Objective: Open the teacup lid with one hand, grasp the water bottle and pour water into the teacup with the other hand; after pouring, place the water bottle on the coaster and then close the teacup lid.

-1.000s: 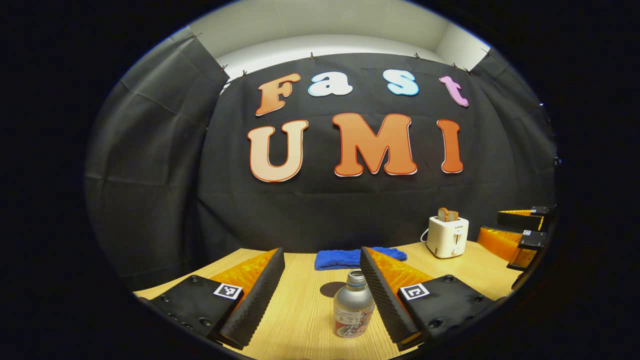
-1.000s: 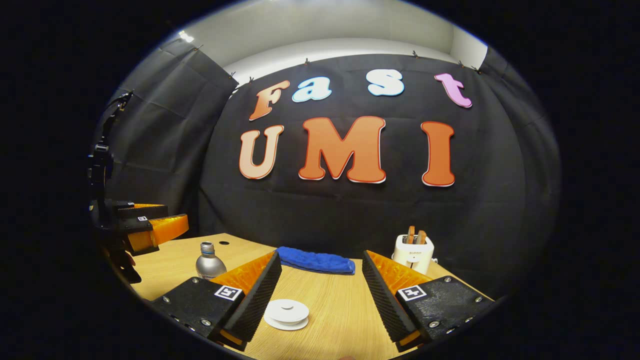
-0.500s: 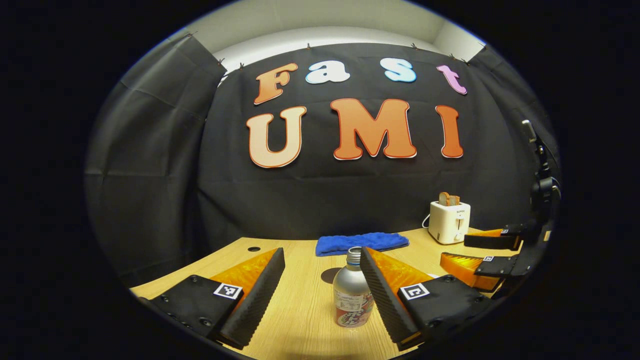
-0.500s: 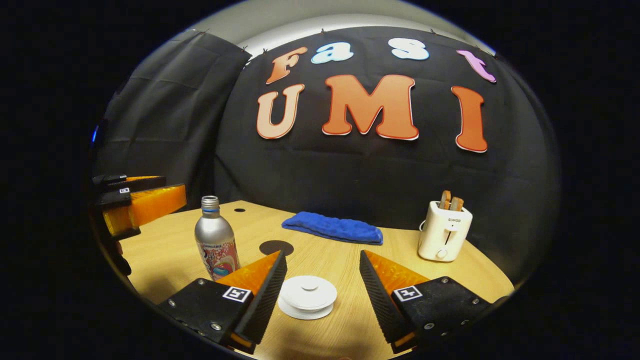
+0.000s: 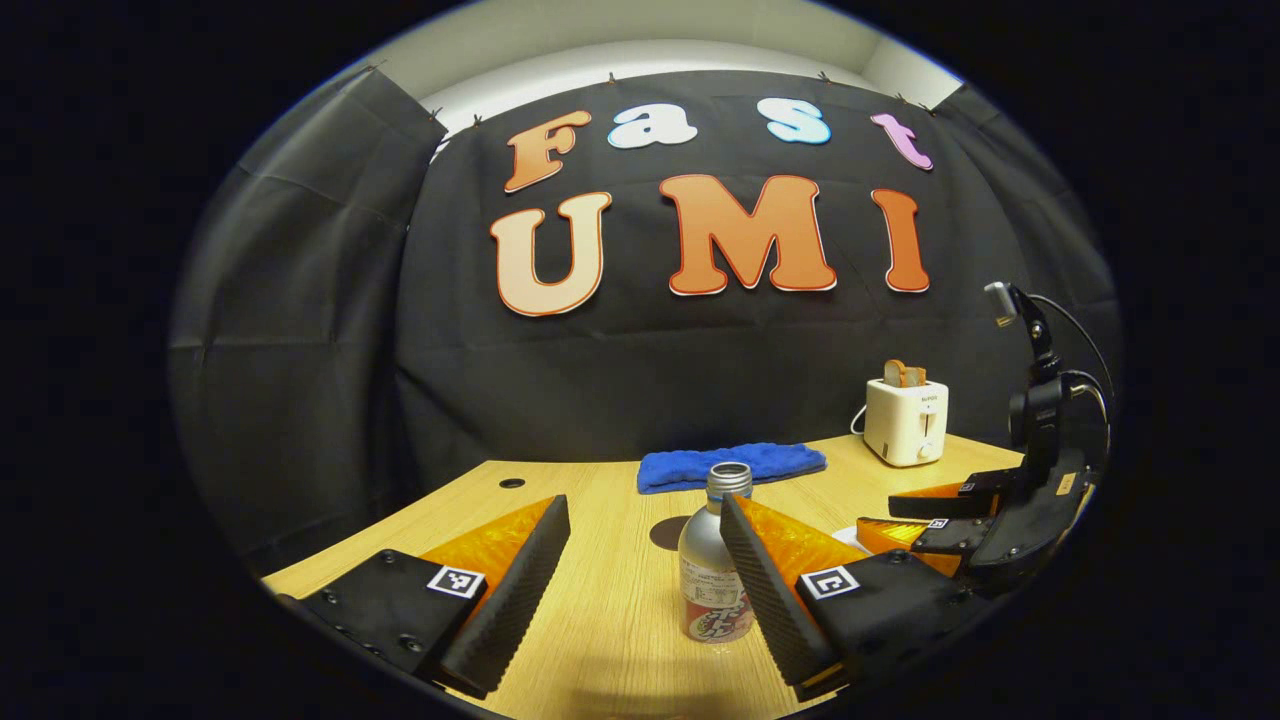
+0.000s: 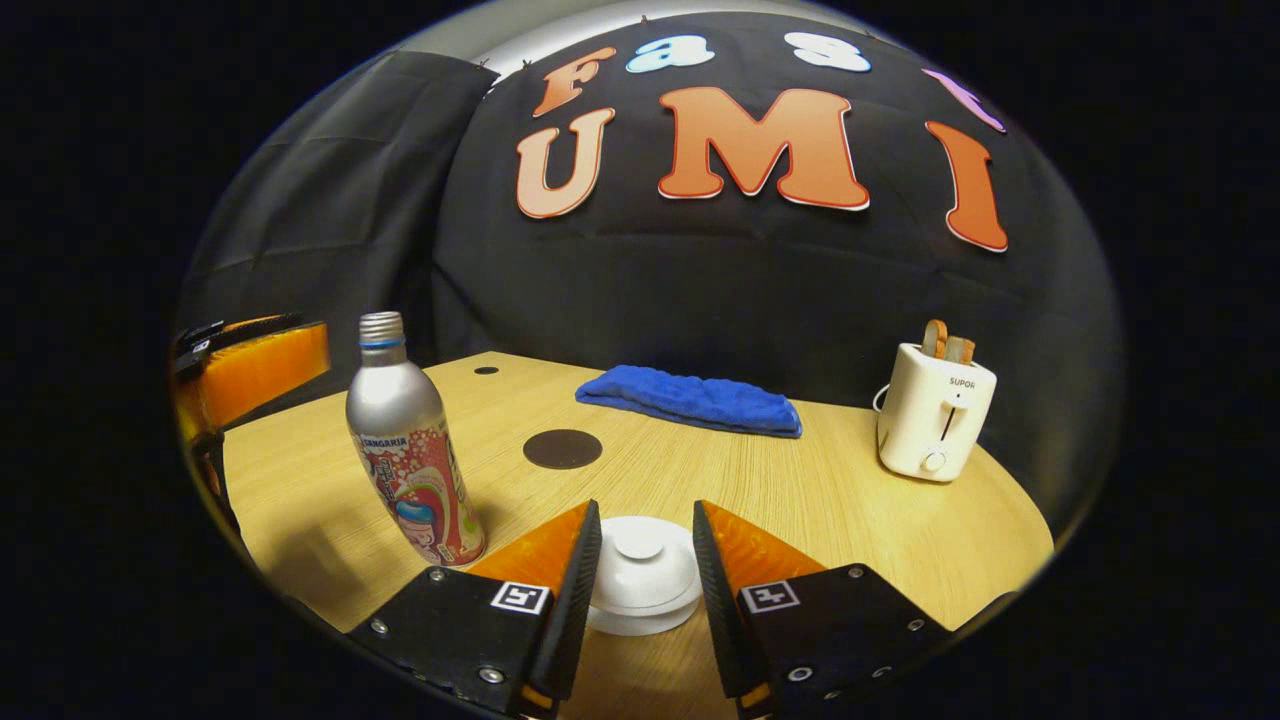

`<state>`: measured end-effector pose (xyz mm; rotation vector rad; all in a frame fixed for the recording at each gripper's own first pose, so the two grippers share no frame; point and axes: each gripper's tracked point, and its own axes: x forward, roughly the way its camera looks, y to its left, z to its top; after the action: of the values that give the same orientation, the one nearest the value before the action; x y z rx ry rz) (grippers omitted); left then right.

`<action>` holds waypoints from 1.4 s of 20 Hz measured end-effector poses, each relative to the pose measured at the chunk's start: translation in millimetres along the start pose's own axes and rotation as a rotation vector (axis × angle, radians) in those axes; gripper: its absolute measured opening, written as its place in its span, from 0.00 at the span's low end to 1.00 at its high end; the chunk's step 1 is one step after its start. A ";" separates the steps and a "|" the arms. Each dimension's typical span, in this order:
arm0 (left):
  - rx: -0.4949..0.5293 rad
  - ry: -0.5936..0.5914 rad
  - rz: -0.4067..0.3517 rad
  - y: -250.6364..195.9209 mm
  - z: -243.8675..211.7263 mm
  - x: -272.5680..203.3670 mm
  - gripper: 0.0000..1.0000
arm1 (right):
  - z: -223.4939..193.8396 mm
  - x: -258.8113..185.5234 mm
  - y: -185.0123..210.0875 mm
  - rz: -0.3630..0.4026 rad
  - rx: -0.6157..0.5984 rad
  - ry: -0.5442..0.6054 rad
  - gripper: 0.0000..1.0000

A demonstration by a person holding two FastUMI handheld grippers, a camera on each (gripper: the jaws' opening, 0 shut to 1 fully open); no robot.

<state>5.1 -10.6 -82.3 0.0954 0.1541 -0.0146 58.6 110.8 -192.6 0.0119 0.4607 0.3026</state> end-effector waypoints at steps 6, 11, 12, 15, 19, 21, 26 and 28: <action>0.004 0.032 -0.013 -5.1 -15.2 4.1 0.99 | -6.1 9.8 0.7 0.007 0.013 0.024 0.37; -0.017 0.062 -0.046 -15.9 -29.4 7.1 0.99 | -5.5 5.2 0.9 0.009 0.031 0.027 0.23; -0.019 0.066 -0.052 -18.3 -31.3 7.7 0.99 | -5.3 4.5 1.6 0.015 0.037 0.028 0.21; -0.051 0.080 -0.101 -34.4 -39.6 7.3 0.99 | 5.5 -0.3 -1.3 0.015 0.028 -0.006 0.21; -0.070 0.133 -0.145 -50.5 -60.0 15.5 0.99 | 22.6 -15.8 -3.7 0.023 0.040 -0.056 0.21; -0.068 0.170 -0.150 -54.7 -72.9 21.8 0.99 | 27.6 -24.2 -14.6 0.003 0.036 -0.071 0.21; -0.057 0.238 -0.151 -59.3 -92.2 36.9 0.99 | 35.1 -43.6 -45.9 -0.051 0.054 -0.096 0.21; -0.058 0.264 -0.146 -59.5 -100.5 45.2 0.99 | 34.9 -48.2 -56.2 -0.071 0.064 -0.101 0.21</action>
<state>33.1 -60.5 -193.7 0.0276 0.4247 -0.1439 48.9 45.1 -144.8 0.0729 0.3699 0.2167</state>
